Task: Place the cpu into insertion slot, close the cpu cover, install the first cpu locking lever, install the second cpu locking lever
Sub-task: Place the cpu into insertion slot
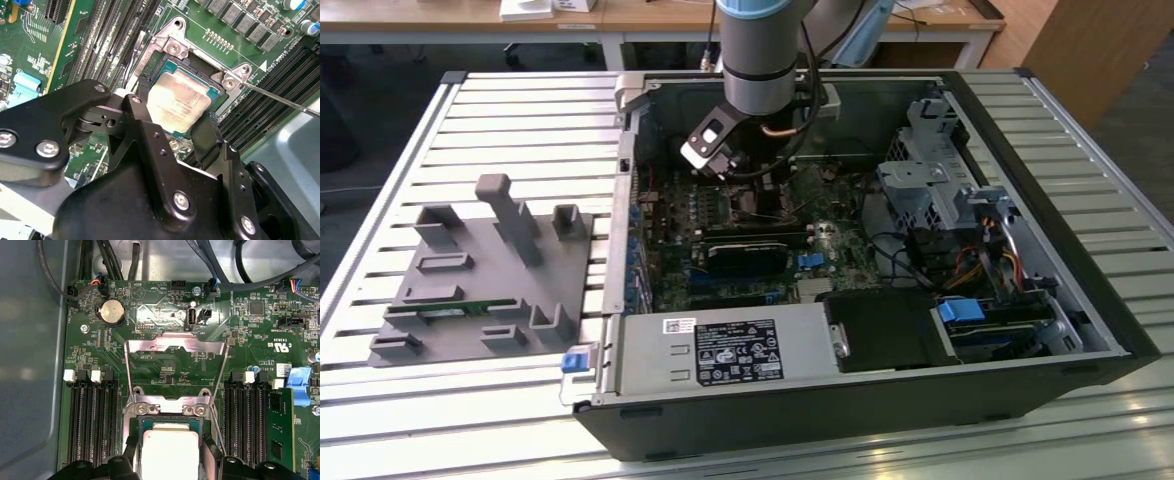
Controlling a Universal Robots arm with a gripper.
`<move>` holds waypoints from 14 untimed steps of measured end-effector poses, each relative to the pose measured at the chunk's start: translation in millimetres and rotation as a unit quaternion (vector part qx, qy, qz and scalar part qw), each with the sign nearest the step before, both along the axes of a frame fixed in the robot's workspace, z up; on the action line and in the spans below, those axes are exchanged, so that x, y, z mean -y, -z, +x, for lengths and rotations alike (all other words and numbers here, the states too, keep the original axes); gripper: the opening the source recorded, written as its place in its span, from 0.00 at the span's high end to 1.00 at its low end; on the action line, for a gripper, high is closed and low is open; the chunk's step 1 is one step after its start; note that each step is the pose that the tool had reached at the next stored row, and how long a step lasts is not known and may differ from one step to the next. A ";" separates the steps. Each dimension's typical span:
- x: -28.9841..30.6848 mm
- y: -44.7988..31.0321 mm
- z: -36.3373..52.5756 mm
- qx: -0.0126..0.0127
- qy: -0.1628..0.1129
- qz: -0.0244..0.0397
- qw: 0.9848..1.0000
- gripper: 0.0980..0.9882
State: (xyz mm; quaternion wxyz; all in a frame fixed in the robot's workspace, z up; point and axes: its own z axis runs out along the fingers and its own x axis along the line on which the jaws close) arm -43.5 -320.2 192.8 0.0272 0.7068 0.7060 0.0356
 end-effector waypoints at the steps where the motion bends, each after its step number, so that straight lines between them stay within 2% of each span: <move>1: 0.0 0.0 0.0 0.000 0.000 0.000 1.000 0.43; 4: 0.0 -0.6 0.0 0.000 0.000 0.000 1.000 0.43; 14: 0.0 -9.9 0.0 0.000 0.000 0.000 1.000 0.43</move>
